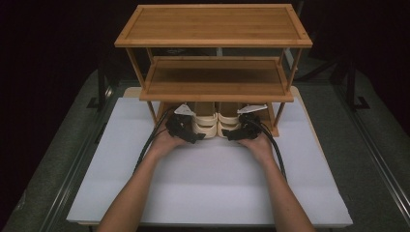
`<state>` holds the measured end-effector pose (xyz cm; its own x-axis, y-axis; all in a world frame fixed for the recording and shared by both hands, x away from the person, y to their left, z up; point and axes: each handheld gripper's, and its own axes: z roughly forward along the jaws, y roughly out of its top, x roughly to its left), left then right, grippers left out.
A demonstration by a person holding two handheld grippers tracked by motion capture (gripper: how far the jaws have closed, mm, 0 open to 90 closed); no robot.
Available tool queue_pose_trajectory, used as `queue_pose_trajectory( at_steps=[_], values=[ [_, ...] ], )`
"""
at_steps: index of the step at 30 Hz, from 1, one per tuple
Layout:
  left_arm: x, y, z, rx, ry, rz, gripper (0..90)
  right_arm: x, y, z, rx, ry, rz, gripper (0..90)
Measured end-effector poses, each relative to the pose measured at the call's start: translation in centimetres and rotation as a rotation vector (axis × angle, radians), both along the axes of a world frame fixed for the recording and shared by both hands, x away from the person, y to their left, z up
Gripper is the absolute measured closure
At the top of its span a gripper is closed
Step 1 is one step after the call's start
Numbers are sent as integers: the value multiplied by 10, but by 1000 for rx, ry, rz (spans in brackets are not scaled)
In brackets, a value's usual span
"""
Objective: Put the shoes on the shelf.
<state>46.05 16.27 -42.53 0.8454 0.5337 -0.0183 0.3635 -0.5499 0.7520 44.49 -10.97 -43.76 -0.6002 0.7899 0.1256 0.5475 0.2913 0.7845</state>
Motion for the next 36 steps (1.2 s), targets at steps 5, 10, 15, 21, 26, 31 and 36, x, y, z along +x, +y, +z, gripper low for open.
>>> queue_pose_trajectory(
  at_steps=[5,10,15,21,26,31,36],
  values=[
    [7,-1,-3,14,-10,25,38,4,4,-1,-15,-25,-29,6],
    [11,-1,-7,24,-21,44,66,4,4,-1,-34,-27,-24,6],
    [10,-1,-7,26,-12,48,70,4,5,-1,-45,-30,-22,4],
    [3,5,1,18,9,47,70,-2,3,0,-71,-3,-23,5],
    [-12,21,8,14,8,74,70,-14,-9,0,-74,-18,-22,4],
    [-43,42,13,37,-20,70,70,-39,-30,1,-67,-18,-25,4],
    [-83,72,16,49,-40,80,70,-76,-56,1,-83,-27,-24,4]
  ],
)
